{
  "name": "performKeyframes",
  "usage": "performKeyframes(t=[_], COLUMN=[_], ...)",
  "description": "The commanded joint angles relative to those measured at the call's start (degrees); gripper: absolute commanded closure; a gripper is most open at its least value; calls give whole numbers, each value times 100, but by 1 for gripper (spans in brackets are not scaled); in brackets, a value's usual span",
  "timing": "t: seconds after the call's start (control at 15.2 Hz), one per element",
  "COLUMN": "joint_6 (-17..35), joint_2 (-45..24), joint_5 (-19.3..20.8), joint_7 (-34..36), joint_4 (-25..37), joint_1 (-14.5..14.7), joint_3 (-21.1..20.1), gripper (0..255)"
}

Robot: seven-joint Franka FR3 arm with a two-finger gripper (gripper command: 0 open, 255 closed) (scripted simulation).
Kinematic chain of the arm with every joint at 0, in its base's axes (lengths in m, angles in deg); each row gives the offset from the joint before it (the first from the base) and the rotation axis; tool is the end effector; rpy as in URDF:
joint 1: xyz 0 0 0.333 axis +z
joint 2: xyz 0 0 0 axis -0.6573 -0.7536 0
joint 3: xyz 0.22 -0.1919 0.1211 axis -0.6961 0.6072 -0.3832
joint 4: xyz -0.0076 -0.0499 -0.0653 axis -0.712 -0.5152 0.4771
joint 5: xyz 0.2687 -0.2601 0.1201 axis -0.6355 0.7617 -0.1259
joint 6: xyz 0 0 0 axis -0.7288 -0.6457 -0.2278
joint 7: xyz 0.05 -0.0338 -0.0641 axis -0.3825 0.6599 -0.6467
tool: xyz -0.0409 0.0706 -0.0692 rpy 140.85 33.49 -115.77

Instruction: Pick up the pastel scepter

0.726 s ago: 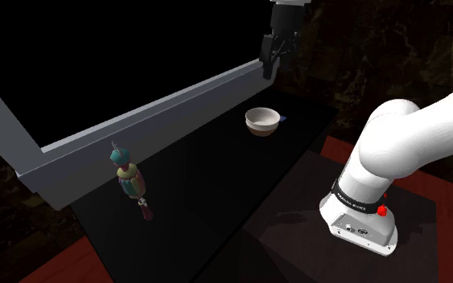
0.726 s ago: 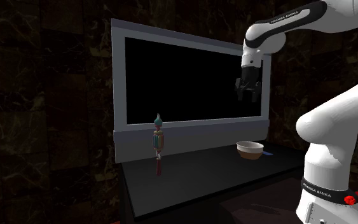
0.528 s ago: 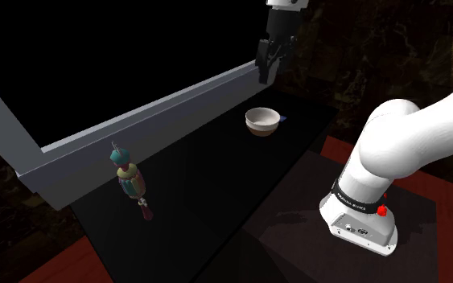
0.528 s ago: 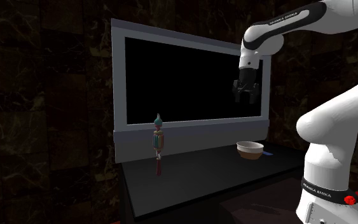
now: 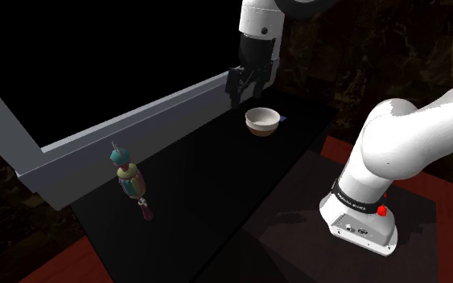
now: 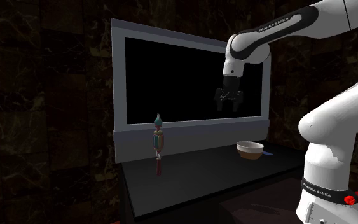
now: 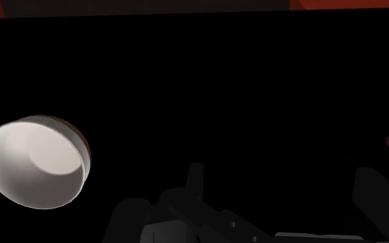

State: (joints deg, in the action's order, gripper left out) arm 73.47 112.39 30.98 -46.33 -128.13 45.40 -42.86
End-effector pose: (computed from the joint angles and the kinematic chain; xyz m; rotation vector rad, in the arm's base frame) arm 0.3131 0.1137 0.5220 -3.0681 0.1161 -0.1511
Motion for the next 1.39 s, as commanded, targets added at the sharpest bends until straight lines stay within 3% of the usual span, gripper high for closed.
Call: performKeyframes(t=[0.0, 0.46, 0.79, 1.06, 1.19, 1.32], joint_6=[397, 1665, 2506, 3064, 3268, 3375], joint_2=[-138, -1022, -1890, -2715, -3198, -3778], joint_5=[-105, -230, 89, 794, 1391, 2238], joint_7=[221, 1135, 1965, 2880, 3487, 4254], joint_4=[-113, -41, 270, 668, 924, 1230], joint_1=[73, 158, -71, -504, -815, -1160], joint_3=[-278, -1379, -2276, -3118, -3597, -4099], gripper=[0, 0, 0, 0, 0, 0])
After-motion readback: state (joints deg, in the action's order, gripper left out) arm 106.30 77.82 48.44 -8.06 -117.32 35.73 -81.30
